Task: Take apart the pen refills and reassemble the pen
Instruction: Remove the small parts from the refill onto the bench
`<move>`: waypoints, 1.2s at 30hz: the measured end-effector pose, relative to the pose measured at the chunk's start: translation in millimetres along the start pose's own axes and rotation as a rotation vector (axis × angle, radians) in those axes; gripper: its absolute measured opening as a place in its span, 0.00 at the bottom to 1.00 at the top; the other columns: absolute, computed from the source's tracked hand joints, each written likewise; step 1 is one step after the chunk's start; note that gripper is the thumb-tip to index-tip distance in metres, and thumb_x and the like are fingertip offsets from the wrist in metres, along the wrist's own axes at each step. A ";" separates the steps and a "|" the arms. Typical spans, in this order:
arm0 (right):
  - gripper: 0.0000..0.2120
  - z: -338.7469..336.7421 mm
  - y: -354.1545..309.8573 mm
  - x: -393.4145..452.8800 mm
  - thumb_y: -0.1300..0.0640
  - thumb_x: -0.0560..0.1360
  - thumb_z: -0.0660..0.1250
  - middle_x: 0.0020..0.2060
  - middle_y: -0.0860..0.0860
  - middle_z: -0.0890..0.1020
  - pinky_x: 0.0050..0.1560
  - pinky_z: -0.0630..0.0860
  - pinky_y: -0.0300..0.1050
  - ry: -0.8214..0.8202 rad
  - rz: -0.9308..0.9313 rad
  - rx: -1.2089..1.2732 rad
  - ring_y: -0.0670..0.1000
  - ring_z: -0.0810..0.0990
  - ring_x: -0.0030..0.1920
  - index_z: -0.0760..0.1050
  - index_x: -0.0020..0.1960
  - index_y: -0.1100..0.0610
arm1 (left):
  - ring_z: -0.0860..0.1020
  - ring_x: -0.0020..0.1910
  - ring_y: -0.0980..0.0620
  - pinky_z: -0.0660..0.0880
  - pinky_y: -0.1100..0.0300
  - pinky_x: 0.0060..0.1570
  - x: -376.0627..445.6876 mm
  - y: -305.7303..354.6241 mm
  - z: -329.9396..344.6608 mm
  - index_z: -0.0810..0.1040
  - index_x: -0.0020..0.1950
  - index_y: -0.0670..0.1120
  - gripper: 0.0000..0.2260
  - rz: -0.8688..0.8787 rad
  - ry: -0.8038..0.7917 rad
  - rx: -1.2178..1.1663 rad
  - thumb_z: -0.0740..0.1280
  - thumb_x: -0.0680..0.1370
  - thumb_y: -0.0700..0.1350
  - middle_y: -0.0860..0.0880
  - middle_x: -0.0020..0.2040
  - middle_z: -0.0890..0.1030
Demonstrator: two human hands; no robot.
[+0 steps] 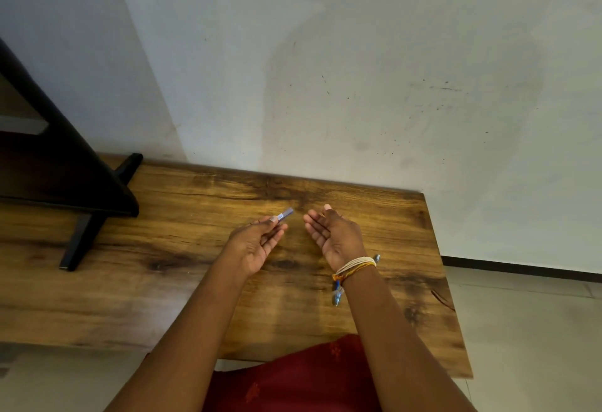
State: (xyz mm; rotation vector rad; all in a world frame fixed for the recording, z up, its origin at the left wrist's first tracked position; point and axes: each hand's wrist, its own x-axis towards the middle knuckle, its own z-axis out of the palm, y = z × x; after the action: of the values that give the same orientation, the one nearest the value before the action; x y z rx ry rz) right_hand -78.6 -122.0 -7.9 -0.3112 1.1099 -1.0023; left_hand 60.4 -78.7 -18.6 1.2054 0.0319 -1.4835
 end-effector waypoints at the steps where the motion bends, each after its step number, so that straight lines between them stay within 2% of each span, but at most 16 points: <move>1: 0.05 1.0 0.6 -0.8 0.60 0.80 0.62 0.41 0.61 0.81 0.35 0.82 0.43 -0.010 0.009 0.035 0.54 0.84 0.37 0.70 0.47 0.62 | 0.83 0.38 0.50 0.81 0.64 0.35 0.0 -0.4 0.5 0.76 0.44 0.38 0.03 -0.005 -0.003 0.003 0.64 0.76 0.32 0.41 0.42 0.80; 3: 0.05 1.5 1.5 -1.6 0.60 0.80 0.61 0.42 0.62 0.81 0.36 0.83 0.43 -0.032 0.014 0.084 0.54 0.85 0.37 0.69 0.48 0.62 | 0.81 0.42 0.49 0.81 0.63 0.37 -0.4 -1.8 1.2 0.76 0.44 0.38 0.03 -0.014 -0.009 0.012 0.64 0.76 0.32 0.41 0.42 0.81; 7: 0.05 2.0 0.9 -3.2 0.60 0.81 0.59 0.44 0.64 0.82 0.37 0.83 0.44 -0.048 0.029 0.130 0.57 0.83 0.43 0.67 0.55 0.62 | 0.81 0.43 0.49 0.77 0.58 0.45 -2.4 -3.8 2.1 0.77 0.45 0.38 0.03 -0.039 -0.023 0.019 0.65 0.76 0.32 0.42 0.42 0.81; 11: 0.08 2.3 0.8 -5.4 0.60 0.82 0.58 0.45 0.64 0.82 0.39 0.84 0.47 -0.048 0.064 0.166 0.58 0.84 0.44 0.65 0.60 0.61 | 0.83 0.40 0.50 0.79 0.59 0.42 -3.7 -5.0 2.6 0.77 0.48 0.40 0.05 -0.051 -0.019 0.031 0.66 0.75 0.33 0.43 0.37 0.84; 15: 0.09 1.4 0.1 -7.9 0.60 0.82 0.58 0.46 0.64 0.82 0.41 0.82 0.47 -0.054 0.082 0.178 0.58 0.83 0.45 0.65 0.60 0.62 | 0.81 0.44 0.49 0.78 0.57 0.44 -6.4 -6.3 5.0 0.78 0.50 0.42 0.07 -0.048 -0.030 0.065 0.66 0.75 0.33 0.42 0.44 0.83; 17: 0.11 1.1 -0.5 -8.1 0.60 0.81 0.59 0.46 0.65 0.82 0.40 0.83 0.47 -0.059 0.086 0.189 0.58 0.83 0.45 0.65 0.62 0.62 | 0.81 0.44 0.49 0.78 0.57 0.44 -8.1 -7.1 6.5 0.79 0.51 0.43 0.08 -0.026 -0.039 0.153 0.67 0.75 0.34 0.43 0.45 0.83; 20: 0.15 0.6 -1.1 -8.2 0.61 0.81 0.60 0.46 0.65 0.82 0.38 0.84 0.46 -0.055 0.082 0.184 0.58 0.83 0.45 0.65 0.65 0.64 | 0.81 0.42 0.49 0.78 0.57 0.43 -10.4 -9.3 8.4 0.80 0.54 0.43 0.08 0.073 -0.023 0.421 0.67 0.75 0.38 0.45 0.46 0.83; 23: 0.17 -1.0 -0.5 -6.7 0.60 0.80 0.60 0.46 0.64 0.82 0.38 0.84 0.46 -0.041 0.069 0.159 0.58 0.84 0.45 0.66 0.66 0.66 | 0.81 0.41 0.52 0.77 0.59 0.39 -10.9 -12.9 10.6 0.81 0.50 0.46 0.05 0.168 0.000 0.632 0.68 0.75 0.42 0.48 0.44 0.83; 25: 0.14 -2.1 -1.7 -4.6 0.60 0.80 0.61 0.45 0.63 0.82 0.38 0.84 0.44 -0.030 0.036 0.104 0.57 0.84 0.44 0.68 0.63 0.65 | 0.79 0.39 0.55 0.76 0.61 0.35 -8.5 -14.8 11.2 0.82 0.49 0.47 0.05 0.211 0.025 0.698 0.69 0.75 0.43 0.49 0.42 0.83; 28: 0.06 -4.9 -7.8 0.9 0.60 0.80 0.62 0.42 0.61 0.82 0.38 0.82 0.43 0.036 -0.072 -0.012 0.55 0.83 0.40 0.70 0.51 0.63 | 0.77 0.35 0.56 0.72 0.66 0.28 -2.5 -17.2 10.7 0.83 0.51 0.41 0.08 0.315 0.063 0.795 0.71 0.73 0.42 0.46 0.42 0.83; 29: 0.05 -6.6 -10.3 3.0 0.60 0.79 0.63 0.41 0.60 0.81 0.37 0.82 0.44 0.088 -0.126 -0.072 0.55 0.83 0.38 0.71 0.46 0.61 | 0.78 0.36 0.55 0.73 0.66 0.29 -1.2 -18.1 10.5 0.83 0.50 0.40 0.09 0.353 0.079 0.839 0.72 0.72 0.41 0.45 0.43 0.83; 31: 0.09 -13.1 -16.0 6.8 0.60 0.78 0.65 0.38 0.59 0.80 0.33 0.81 0.45 0.217 -0.231 -0.230 0.54 0.81 0.33 0.71 0.40 0.58 | 0.80 0.40 0.52 0.76 0.62 0.38 1.2 -20.3 10.5 0.84 0.49 0.39 0.09 0.403 0.106 0.912 0.73 0.71 0.40 0.44 0.45 0.84; 34: 0.10 -26.1 -21.8 9.0 0.57 0.77 0.67 0.33 0.56 0.78 0.25 0.76 0.42 0.345 -0.283 -0.386 0.52 0.78 0.27 0.73 0.38 0.58 | 0.80 0.40 0.54 0.75 0.63 0.39 0.5 -23.7 12.0 0.85 0.48 0.41 0.08 0.435 0.099 1.004 0.74 0.70 0.41 0.46 0.45 0.85; 36: 0.10 -32.9 -23.1 9.5 0.56 0.76 0.68 0.30 0.55 0.76 0.23 0.73 0.39 0.384 -0.256 -0.405 0.50 0.75 0.23 0.73 0.39 0.59 | 0.81 0.37 0.54 0.78 0.61 0.40 -0.6 -25.7 13.0 0.85 0.46 0.43 0.07 0.418 0.080 1.025 0.75 0.69 0.42 0.45 0.44 0.86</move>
State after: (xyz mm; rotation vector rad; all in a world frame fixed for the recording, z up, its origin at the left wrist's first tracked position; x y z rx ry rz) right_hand -117.8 -133.9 -13.4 -0.6165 1.6585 -1.0848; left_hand 32.8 -77.6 -26.9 1.9167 -0.9705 -1.0575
